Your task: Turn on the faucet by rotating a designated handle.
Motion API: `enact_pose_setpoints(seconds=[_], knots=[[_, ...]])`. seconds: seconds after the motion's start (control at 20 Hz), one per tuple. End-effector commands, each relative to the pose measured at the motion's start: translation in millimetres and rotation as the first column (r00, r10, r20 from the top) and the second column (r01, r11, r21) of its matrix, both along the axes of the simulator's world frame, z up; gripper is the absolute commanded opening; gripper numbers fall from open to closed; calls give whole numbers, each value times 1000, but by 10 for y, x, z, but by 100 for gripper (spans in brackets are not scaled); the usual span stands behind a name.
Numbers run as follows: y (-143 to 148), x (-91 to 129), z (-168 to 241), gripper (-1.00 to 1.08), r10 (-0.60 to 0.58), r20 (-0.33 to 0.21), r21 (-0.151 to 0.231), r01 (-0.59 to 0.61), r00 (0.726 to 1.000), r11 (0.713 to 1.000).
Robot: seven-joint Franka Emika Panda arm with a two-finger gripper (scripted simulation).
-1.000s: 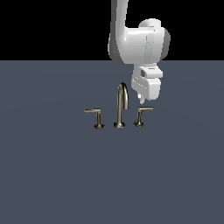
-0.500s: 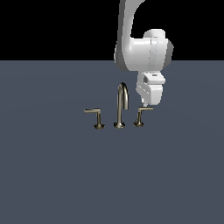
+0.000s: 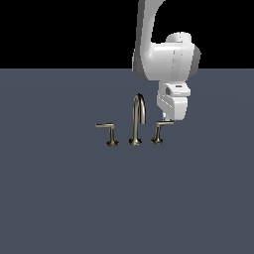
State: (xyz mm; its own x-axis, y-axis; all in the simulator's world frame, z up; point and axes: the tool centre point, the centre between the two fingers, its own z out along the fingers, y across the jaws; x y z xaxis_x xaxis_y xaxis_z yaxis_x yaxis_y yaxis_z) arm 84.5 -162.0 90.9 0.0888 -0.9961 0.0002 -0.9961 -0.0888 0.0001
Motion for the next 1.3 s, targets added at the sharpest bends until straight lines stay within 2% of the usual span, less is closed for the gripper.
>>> enact_pose_setpoints(seconds=[0.0,0.25,0.35,1.15,1.25], knots=[[-53,-75,0,-100,-1,0,0,1,1000,1000],[-155,-230,0,-100,-1,0,0,1,1000,1000],[-78,-146,0,-100,8,10,2,-8,1000,1000],[-84,-648,-1,-100,-1,1,0,1,1000,1000],[-76,-567,-2,-100,3,12,-1,-3,1000,1000]])
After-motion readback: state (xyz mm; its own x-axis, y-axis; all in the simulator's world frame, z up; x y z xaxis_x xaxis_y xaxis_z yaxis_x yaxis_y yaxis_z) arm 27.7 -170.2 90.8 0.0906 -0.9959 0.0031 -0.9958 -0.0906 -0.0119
